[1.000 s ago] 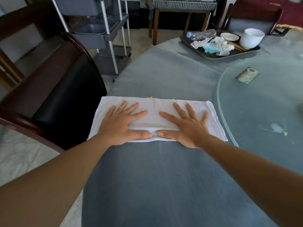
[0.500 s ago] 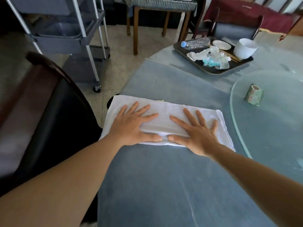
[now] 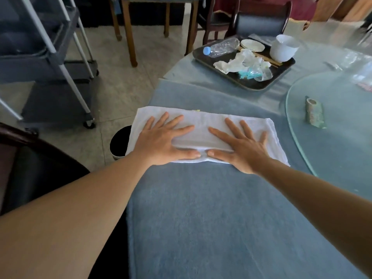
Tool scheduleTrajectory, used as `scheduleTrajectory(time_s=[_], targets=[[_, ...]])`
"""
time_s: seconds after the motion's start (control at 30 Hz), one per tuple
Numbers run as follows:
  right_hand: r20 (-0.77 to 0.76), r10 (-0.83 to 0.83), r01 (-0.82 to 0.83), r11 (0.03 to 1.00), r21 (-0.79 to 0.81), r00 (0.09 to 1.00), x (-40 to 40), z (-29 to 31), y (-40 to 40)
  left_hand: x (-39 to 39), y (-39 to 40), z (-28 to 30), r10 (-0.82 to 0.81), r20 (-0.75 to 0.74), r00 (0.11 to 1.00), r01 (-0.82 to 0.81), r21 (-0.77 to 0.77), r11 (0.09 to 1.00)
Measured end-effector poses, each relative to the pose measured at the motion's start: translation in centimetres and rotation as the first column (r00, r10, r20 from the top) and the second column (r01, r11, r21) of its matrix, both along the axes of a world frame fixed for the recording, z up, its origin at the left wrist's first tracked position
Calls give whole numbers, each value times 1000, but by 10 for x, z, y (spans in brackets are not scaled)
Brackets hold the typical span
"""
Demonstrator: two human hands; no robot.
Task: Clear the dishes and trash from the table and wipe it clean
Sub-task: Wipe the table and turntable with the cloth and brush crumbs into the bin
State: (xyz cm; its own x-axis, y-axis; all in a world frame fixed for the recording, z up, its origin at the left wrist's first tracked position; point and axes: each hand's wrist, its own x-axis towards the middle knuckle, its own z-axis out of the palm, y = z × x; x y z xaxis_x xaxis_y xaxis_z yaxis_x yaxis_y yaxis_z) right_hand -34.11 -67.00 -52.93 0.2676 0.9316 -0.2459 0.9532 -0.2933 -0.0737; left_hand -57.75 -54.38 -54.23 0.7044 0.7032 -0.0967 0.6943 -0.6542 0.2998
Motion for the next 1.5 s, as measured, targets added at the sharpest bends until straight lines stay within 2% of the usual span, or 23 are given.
scheduleTrajectory(time_s=[0.43,0.93,1.2,1.27,1.37,1.5], targets=[[34,-129,128,991,43,991,19,-9,82,49,135,-1,-263,-7,965,263,30,964],[36,-150,149,988,48,988,18,0,91,51,140,-8,-277,80,958,268,101,958],[179,-158,159,987,9,971,7,13,90,55,140,-10,-289,170,942,272,115,955],[180,-181,186,982,-11,967,3,11,88,54,139,-11,-303,192,934,289,98,952],[97,-261,266,963,-39,961,-7,13,90,53,140,-8,-311,187,932,311,29,950],[93,-314,324,940,-112,945,-18,25,98,51,145,-3,-330,164,930,340,-41,939]])
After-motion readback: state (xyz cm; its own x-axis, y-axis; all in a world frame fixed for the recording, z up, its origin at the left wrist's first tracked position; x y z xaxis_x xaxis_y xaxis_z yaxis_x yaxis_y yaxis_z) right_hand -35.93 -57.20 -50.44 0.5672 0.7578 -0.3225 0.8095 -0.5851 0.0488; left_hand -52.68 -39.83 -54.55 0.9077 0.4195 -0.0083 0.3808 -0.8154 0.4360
